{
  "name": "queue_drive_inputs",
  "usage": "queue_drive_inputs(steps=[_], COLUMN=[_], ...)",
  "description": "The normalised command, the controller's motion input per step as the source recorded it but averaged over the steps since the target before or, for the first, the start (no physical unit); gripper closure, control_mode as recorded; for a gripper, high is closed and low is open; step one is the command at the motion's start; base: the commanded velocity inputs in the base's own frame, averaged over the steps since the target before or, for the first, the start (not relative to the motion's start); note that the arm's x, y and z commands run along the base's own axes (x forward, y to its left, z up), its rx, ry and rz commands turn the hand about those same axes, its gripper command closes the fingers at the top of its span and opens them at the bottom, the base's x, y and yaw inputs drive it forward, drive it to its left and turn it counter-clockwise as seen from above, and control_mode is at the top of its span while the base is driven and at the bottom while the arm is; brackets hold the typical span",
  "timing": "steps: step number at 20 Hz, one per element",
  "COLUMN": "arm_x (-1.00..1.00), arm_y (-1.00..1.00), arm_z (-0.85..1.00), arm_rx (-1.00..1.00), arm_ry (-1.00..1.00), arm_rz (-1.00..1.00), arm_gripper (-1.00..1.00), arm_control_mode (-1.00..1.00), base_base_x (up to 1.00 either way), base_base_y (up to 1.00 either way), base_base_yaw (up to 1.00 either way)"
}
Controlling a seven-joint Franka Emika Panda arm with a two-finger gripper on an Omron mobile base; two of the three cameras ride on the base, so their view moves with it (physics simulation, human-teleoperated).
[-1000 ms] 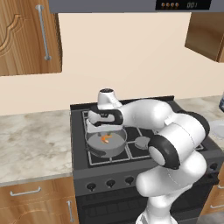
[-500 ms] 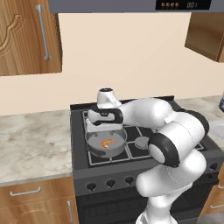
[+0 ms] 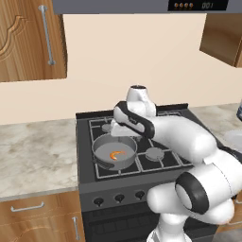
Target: Retrieve the frozen meat and place it in the pot on a burner. Then turn the burner on.
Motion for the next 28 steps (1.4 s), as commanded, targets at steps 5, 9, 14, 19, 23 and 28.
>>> queue_drive_inputs(steps=[5, 9, 14, 19, 23, 28], arm_x=[-0.83, -0.89, -0.78, -0.63, -0.56, -0.55], arm_y=[-0.86, -0.96, -0.68, -0.25, -0.04, 0.00], arm_z=[0.42, 0.06, 0.05, 0.03, 0.02, 0.10], arm_rx=[0.03, 0.00, 0.00, -0.01, -0.03, -0.03], arm_ry=[-0.07, -0.09, -0.08, -0.06, -0.05, -0.06], arm_rz=[0.00, -0.06, -0.05, -0.05, -0.03, -0.01], arm_gripper=[-1.00, -1.00, -1.00, -1.00, -1.00, -1.00], arm_control_mode=[-1.00, -1.00, -1.00, -1.00, -1.00, -1.00], base_base_x=[0.00, 0.00, 0.00, 0.00, 0.00, 0.00], base_base_y=[0.00, 0.00, 0.00, 0.00, 0.00, 0.00], base_base_yaw=[0.00, 0.00, 0.00, 0.00, 0.00, 0.00])
